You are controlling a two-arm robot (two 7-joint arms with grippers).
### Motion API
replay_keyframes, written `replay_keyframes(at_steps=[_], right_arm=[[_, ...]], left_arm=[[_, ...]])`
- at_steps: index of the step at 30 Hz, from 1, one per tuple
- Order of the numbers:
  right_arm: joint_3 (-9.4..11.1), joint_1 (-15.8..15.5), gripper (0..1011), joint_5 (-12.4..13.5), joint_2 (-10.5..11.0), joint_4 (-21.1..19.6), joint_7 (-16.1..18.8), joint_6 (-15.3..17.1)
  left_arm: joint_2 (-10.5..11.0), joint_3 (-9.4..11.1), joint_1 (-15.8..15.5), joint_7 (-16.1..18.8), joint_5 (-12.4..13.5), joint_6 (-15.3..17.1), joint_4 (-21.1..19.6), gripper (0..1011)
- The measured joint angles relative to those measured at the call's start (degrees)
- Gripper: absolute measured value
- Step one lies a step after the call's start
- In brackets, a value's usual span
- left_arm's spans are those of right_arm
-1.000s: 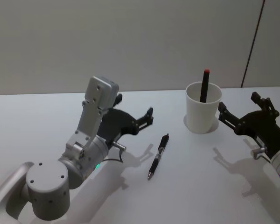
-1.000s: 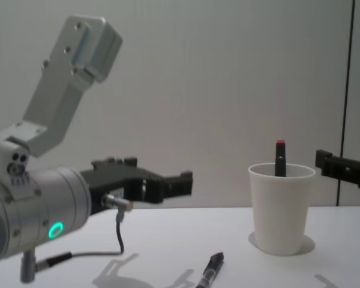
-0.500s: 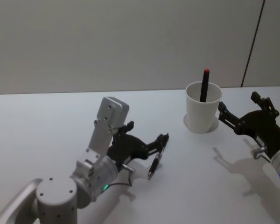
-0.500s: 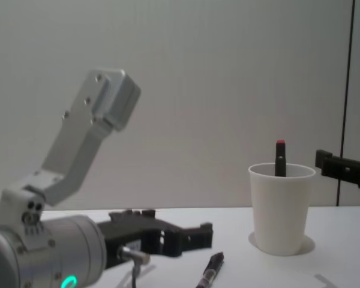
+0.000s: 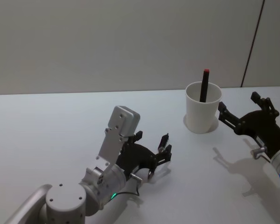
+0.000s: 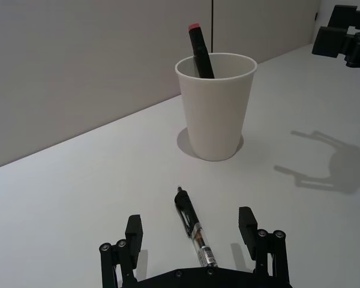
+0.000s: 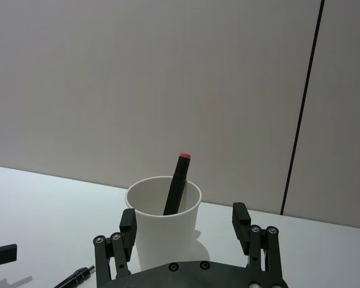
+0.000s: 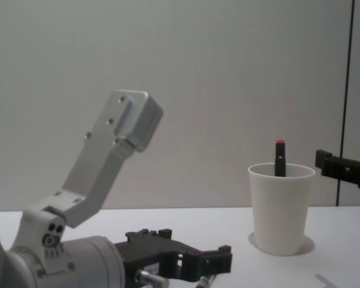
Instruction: Place the pen into the pen holder.
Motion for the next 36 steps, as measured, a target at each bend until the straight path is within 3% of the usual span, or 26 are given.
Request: replay_keyframes(at_steps=[15, 36], right_arm=[[0.0, 0.0, 1002, 0.0, 0.0, 0.0, 0.0, 0.0], [0.0, 0.0, 1002, 0.0, 0.0, 0.0, 0.0, 0.0]], left_arm=[[-0.6, 0.71, 0.1, -0.62, 2.84, 2.73, -0.16, 1001], [-0.68, 0.49, 1.09, -0.26, 1.33, 5.16, -0.49, 1001]])
